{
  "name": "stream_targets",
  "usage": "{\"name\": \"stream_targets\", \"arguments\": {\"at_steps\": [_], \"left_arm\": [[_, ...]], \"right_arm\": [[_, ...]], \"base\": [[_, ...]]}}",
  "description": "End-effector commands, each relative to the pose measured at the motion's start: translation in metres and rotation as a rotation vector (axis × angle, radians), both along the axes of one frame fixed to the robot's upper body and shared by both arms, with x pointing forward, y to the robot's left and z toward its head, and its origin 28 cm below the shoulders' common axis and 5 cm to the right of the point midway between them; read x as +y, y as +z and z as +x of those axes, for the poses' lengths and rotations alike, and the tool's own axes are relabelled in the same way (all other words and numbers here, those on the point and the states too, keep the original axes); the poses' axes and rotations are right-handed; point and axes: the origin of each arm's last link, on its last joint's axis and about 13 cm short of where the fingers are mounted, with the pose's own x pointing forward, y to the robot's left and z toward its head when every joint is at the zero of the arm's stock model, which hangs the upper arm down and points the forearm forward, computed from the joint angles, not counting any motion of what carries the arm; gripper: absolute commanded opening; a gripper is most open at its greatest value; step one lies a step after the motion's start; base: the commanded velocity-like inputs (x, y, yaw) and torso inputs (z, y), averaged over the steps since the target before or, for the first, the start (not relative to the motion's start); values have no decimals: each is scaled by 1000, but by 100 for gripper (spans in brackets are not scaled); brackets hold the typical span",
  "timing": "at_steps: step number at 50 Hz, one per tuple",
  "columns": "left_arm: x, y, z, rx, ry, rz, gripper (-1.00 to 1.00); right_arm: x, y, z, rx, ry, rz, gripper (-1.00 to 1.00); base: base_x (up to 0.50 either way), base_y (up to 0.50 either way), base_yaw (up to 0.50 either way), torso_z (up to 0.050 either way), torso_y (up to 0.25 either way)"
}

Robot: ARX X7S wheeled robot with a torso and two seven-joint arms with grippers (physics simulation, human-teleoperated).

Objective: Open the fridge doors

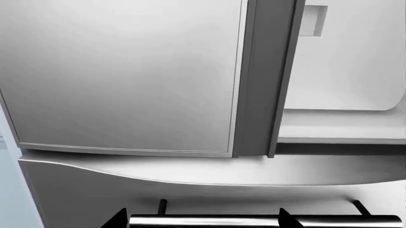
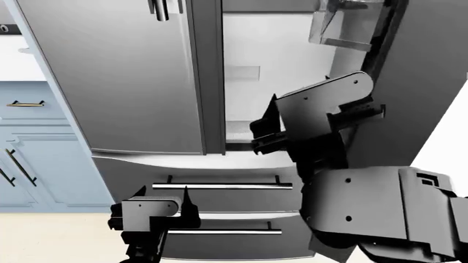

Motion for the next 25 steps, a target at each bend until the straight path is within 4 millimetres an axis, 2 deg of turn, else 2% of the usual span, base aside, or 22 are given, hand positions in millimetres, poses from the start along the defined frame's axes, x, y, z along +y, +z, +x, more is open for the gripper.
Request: {"name": "stream_targets", "arguments": {"at_steps": [1,7,12,25], "left_arm": [[0,0,0,0,-4,-3,100],[0,0,0,-3,-3,-11,100],[0,0,-1,-5,1,-12,100],[1,2,-2,-7,0,-10,100]], "right_arm": [[-22,3,-7,-39,-151,43,100],[-32,6,-23,-65,-220,60,100],[-48,11,-38,-106,-288,29,100],[-91,8,-41,-76,-454,14,100]], "base": [[0,0,0,0,0],[0,0,0,0,0],[0,0,0,0,0],[0,0,0,0,0]]}}
